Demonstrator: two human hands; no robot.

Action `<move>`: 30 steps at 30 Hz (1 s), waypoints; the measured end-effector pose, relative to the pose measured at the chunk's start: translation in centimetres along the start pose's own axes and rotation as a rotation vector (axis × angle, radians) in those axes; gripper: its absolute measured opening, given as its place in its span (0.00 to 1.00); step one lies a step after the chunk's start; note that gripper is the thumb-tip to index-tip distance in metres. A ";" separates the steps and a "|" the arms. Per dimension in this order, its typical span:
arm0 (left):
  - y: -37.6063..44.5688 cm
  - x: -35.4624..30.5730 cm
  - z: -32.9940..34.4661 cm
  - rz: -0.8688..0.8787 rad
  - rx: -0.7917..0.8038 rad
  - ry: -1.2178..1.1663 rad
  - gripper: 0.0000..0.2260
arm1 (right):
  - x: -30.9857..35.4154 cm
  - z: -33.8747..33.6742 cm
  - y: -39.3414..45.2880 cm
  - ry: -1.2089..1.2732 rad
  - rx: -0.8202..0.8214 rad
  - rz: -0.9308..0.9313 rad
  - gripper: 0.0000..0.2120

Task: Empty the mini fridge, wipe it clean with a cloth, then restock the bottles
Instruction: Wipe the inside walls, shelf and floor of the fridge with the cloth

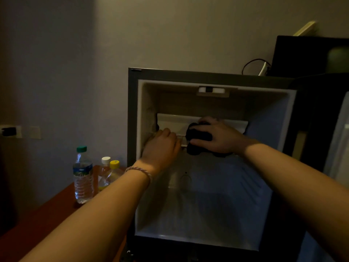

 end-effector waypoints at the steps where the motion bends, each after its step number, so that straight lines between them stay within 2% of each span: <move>1: 0.5 0.1 0.4 -0.008 0.019 0.035 0.12 | 0.1 0.2 0.0 0.010 0.008 -0.013 0.36; 5: 1.5 0.0 0.9 -0.045 0.046 0.070 0.13 | 0.7 0.5 0.0 -0.040 -0.009 -0.073 0.34; 9: 1.4 0.2 1.3 -0.073 -0.057 0.153 0.13 | 0.9 0.4 1.3 -0.076 0.013 -0.140 0.28; 13: 1.2 0.3 1.5 -0.078 -0.058 0.122 0.14 | 0.1 0.6 2.4 -0.018 0.038 -0.107 0.20; 20: 1.2 0.4 1.5 -0.066 -0.035 0.121 0.15 | -0.2 0.6 2.8 0.020 0.029 0.019 0.18; 25: 1.1 0.3 1.2 -0.052 -0.028 0.134 0.15 | 1.3 -0.7 1.5 0.162 0.065 -0.028 0.08; 30: 0.7 -0.1 0.9 -0.013 -0.055 0.196 0.13 | 2.0 -1.6 0.2 0.173 0.031 -0.050 0.11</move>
Point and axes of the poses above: each hand's wrist, its own y-axis towards the middle knuckle, its own z-axis out of the palm, x = y × z, the point moved 6 cm from there along y, towards the middle knuckle, and after that the axes turned 9 degrees about -z, right-handed, at the moved point
